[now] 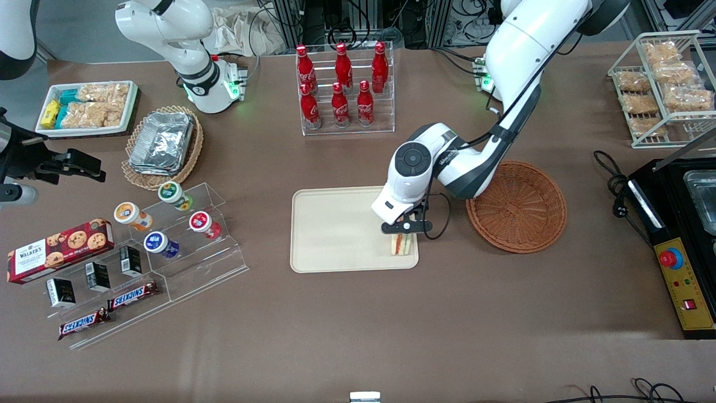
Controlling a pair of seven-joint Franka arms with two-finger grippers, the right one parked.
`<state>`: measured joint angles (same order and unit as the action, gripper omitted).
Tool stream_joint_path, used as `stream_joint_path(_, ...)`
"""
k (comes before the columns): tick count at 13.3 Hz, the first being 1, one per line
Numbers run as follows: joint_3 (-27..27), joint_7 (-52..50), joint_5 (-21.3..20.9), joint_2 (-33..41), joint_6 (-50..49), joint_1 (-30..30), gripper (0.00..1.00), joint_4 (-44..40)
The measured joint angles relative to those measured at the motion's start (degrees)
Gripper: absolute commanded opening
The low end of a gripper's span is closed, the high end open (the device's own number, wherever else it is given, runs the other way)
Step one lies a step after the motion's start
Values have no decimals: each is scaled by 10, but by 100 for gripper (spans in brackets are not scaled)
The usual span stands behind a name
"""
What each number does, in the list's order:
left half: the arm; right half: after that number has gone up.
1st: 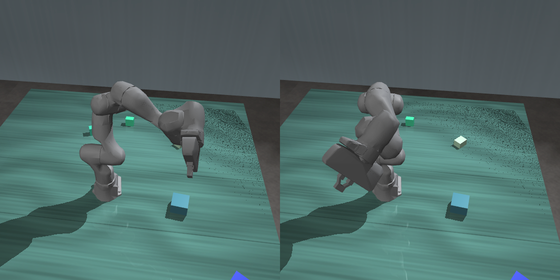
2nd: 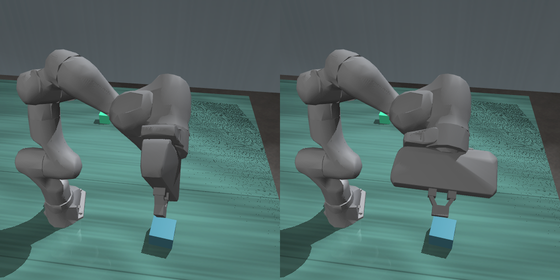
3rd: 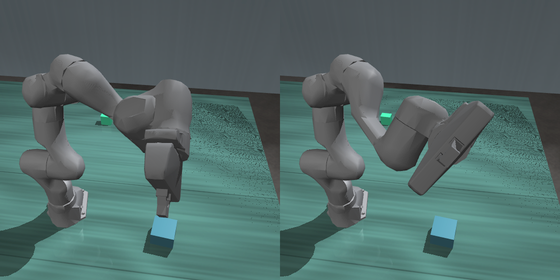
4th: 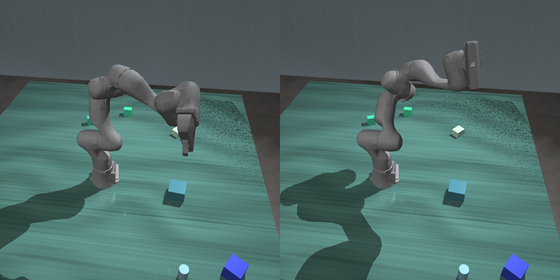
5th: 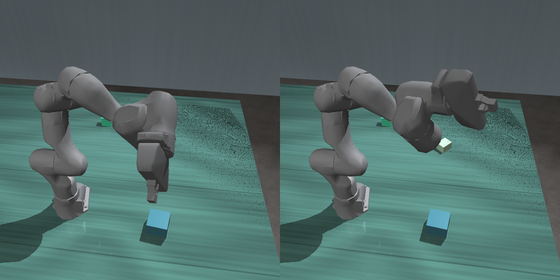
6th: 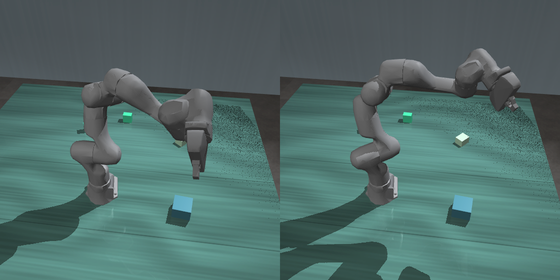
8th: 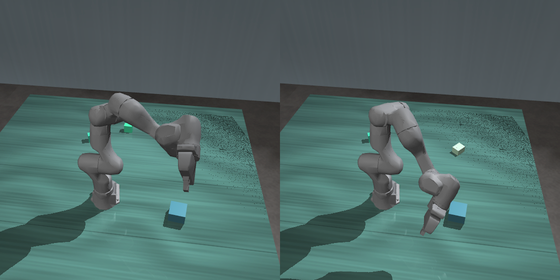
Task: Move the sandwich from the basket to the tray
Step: 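Carry the sandwich over the beige tray and lower it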
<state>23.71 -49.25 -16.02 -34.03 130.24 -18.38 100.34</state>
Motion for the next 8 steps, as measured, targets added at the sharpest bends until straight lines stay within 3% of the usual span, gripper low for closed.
stream_joint_path(1, 0, -5, -11, -6, 3, -1, 56, -1)
stream_joint_path(2, 0, -9, -20, -10, 4, -1, 99, -2)
stream_joint_path(8, -1, -12, -33, -15, 5, -1, 100, -12)
